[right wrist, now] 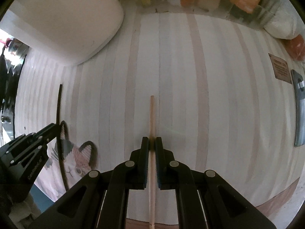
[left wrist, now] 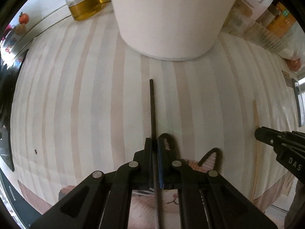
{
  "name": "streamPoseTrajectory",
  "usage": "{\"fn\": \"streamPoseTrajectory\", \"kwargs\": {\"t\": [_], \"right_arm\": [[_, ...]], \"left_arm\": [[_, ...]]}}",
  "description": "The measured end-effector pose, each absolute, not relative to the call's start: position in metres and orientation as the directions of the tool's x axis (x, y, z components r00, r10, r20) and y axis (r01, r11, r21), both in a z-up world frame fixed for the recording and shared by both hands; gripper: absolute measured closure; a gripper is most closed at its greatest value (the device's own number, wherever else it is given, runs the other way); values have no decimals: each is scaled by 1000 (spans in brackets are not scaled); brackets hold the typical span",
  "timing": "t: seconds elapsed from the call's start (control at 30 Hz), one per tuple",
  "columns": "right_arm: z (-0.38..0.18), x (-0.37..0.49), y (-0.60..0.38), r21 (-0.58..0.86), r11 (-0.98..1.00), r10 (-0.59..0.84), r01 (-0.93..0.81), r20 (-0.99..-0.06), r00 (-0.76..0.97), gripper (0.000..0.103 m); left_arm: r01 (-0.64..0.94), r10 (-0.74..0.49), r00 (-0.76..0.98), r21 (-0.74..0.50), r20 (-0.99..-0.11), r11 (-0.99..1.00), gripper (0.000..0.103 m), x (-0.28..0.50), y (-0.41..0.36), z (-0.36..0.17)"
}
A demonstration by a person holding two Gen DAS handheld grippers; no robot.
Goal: Organize utensils
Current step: 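Lift the dark chopstick to the holder with the left tool while the right tool carries its light one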
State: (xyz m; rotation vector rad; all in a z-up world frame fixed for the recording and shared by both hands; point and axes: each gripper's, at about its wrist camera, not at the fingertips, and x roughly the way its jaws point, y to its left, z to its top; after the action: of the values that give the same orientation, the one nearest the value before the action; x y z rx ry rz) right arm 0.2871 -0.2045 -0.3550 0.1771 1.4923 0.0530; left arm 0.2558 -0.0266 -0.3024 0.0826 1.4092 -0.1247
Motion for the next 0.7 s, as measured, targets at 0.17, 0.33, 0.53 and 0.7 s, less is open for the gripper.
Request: {"fn": "streamPoseTrajectory", "kwargs": {"t": [0.17,0.33,0.53,0.7], "right_arm": [[-355,302,-200,135,988,130,76,-989,63,96],[-355,304,-193,144,986,137,85,-987,86,97],[-331,277,-207,203,973,180,110,-965,189,97],[-294,262,-207,214,974,183,79,-939,292,97]], "left_arm": [[168,-46,156,-19,-987,986,99,261,-30,-303],[162,-48,163,-21,-985,986,100,264,-30,-300],[169,-100,222,-63,-970,984,100,253,-40,-267],[173,-145,292,-97,-945,980,100,244,-38,-227]]}}
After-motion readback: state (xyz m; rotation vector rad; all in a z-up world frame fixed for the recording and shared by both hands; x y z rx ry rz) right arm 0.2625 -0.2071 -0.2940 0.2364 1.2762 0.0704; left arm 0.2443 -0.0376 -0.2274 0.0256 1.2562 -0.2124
